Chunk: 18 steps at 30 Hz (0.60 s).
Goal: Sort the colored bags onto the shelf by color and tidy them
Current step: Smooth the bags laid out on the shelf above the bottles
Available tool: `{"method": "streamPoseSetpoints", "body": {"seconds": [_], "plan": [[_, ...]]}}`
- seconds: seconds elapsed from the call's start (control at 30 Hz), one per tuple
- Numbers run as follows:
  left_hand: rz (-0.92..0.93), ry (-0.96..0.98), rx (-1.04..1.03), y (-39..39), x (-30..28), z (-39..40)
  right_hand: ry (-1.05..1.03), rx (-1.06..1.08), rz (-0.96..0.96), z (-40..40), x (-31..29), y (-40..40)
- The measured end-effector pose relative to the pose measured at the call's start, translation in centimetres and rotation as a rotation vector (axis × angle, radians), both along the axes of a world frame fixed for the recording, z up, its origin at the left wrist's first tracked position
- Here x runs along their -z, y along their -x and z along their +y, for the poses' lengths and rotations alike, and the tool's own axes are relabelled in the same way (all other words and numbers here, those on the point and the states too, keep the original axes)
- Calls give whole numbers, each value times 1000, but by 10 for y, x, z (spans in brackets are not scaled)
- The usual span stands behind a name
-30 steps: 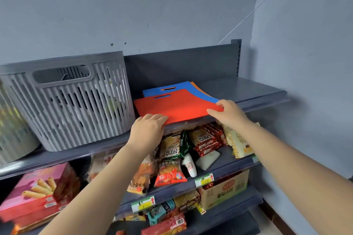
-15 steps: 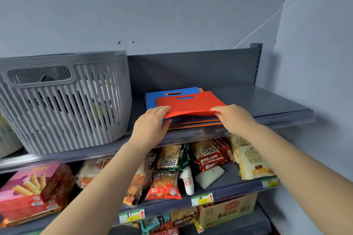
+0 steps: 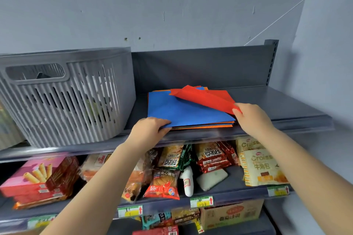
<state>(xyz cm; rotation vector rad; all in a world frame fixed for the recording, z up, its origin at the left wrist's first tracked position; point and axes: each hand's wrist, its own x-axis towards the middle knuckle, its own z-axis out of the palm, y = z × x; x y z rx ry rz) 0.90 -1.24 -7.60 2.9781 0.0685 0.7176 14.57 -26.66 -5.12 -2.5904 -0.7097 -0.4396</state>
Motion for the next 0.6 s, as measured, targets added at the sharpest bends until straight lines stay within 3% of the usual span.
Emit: {"method": "streamPoseSetpoints", "body": {"seconds": [0.1, 0.4, 0.6], "plan": [[-123, -55, 110, 7, 2, 2, 41, -25, -1, -1, 0, 7], [-292, -251, 119, 33, -2, -4, 86, -27, -57, -5, 4, 28], [-20, -180, -154, 21, -7, -33, 53, 19, -24, -7, 6, 50]]}}
